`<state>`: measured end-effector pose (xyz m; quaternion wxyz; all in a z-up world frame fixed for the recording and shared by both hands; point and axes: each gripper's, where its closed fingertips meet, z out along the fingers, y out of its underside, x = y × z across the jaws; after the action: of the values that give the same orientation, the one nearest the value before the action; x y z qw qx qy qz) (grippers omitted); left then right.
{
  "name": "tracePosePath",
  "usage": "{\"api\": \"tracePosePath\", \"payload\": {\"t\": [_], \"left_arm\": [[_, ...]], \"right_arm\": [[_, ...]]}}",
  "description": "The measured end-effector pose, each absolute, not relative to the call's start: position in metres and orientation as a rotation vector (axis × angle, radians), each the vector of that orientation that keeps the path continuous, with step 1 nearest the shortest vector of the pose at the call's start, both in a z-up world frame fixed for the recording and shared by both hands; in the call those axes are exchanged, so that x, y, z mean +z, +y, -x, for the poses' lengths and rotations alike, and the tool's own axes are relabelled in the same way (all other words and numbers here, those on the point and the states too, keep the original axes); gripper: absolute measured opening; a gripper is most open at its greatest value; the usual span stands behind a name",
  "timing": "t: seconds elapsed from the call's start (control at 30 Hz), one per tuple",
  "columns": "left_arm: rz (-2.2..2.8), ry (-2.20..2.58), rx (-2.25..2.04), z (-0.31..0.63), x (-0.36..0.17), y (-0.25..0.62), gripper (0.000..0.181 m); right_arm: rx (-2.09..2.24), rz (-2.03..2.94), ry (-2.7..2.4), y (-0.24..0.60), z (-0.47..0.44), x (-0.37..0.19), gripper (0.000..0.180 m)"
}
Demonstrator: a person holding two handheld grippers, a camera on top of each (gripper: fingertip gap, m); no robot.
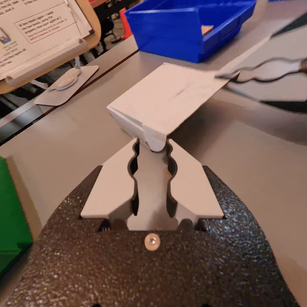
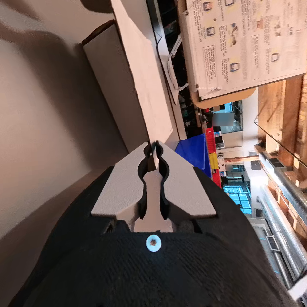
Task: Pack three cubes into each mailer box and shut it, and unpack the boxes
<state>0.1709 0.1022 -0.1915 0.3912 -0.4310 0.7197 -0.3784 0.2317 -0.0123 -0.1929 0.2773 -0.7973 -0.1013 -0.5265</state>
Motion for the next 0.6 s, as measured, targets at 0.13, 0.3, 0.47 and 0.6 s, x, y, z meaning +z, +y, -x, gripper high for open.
{"api": "tracePosePath", "payload": {"t": [0.13, 0.3, 0.47, 0.6], "left_arm": [[1.078, 1.859, -1.188, -0.181, -0.163, 0.092, 0.011], [1.048, 2.288, -1.277, -0.173, -0.158, 0.078, 0.003], [1.117, 2.461, -1.519, -0.157, -0.144, 0.073, 0.000], [1.156, 2.195, -1.500, -0.216, -0.142, 0.091, 0.000]], "right_arm": [[-1.385, 2.127, -0.234, -0.013, -0.235, -0.196, 0.004], [-1.374, 2.134, -0.237, -0.015, -0.238, -0.200, 0.005], [-1.364, 2.119, -0.263, -0.008, -0.236, -0.205, 0.008], [-1.392, 2.104, -0.314, -0.006, -0.236, -0.213, 0.012]]}}
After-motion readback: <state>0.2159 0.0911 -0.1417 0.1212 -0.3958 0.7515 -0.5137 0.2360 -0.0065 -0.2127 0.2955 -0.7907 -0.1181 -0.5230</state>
